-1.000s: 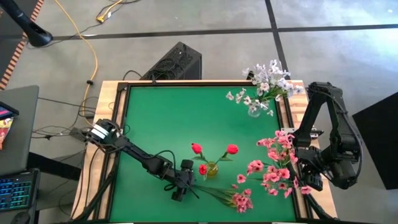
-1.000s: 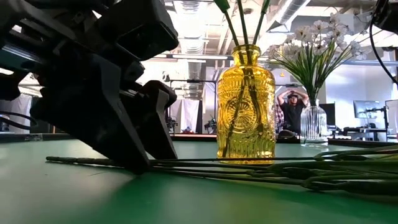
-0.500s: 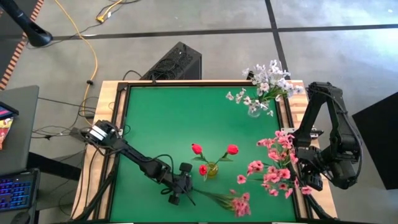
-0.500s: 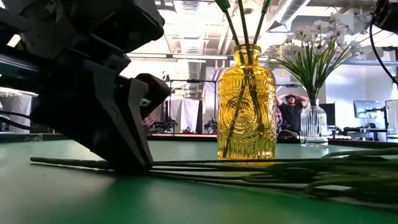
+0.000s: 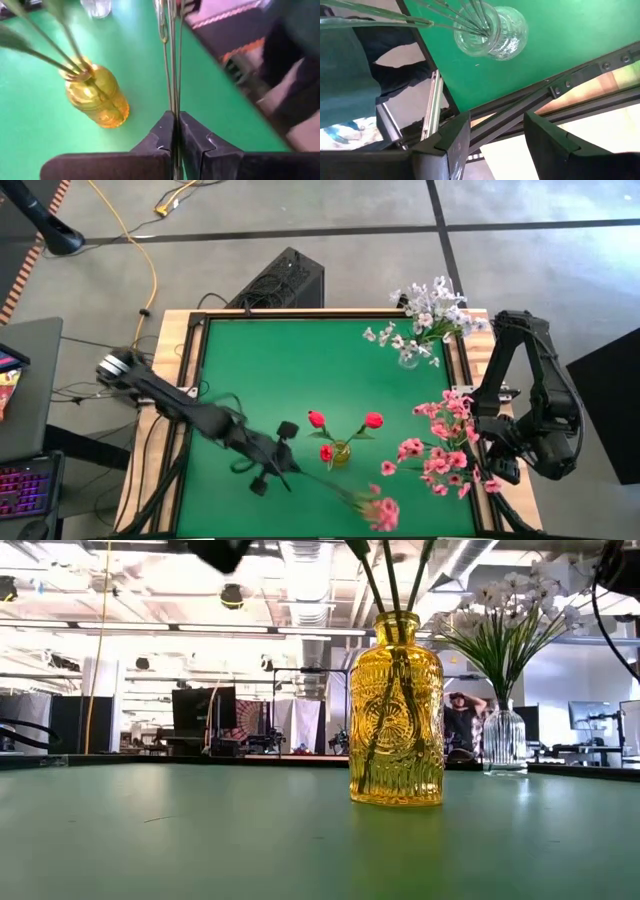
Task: Sort flowers into vase by color
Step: Put the bottom middle pink flowers into the bottom transparent vase
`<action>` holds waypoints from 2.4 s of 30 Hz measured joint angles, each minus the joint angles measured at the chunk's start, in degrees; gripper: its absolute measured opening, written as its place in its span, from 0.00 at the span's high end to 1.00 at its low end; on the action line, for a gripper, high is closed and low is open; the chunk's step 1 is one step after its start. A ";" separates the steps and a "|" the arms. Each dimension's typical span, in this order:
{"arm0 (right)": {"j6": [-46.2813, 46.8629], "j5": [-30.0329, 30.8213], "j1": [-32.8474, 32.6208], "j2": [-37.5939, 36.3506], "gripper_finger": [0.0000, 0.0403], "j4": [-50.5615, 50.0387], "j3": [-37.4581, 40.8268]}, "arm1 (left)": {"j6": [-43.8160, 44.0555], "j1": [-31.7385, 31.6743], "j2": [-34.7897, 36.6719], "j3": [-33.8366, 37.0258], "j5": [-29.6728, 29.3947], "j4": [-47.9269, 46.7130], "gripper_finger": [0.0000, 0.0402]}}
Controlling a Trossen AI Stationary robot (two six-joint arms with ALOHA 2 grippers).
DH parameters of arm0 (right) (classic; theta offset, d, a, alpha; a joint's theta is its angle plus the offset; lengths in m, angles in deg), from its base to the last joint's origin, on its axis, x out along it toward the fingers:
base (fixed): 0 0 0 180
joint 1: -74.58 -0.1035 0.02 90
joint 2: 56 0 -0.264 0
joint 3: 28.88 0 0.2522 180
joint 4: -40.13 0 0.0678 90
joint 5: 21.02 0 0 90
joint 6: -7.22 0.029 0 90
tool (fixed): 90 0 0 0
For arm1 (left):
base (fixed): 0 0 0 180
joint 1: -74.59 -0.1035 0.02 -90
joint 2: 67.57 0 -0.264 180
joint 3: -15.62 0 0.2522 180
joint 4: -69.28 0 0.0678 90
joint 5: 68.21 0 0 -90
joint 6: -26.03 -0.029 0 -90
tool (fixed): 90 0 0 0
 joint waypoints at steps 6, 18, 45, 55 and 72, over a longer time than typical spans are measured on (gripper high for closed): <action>0.20 -1.61 0.00 -0.99 0.48 0.40 0.00 | 3.66 -4.21 12.42 0.07 10.52 -6.65 1.00; 0.22 -1.61 0.00 -0.98 0.48 0.35 0.00 | -1.90 -7.82 31.94 0.07 11.36 4.72 1.00; 10.68 -8.53 10.59 -0.10 0.67 -16.42 0.01 | -19.15 -41.64 24.95 0.01 20.51 24.09 1.00; 5.29 2.77 17.42 0.00 0.73 -16.32 -0.85 | -4.64 -49.07 15.07 0.01 37.62 41.83 1.00; -23.21 40.11 32.33 -0.11 0.74 -16.15 -9.08 | 18.66 -47.69 -4.12 0.01 34.86 88.19 1.00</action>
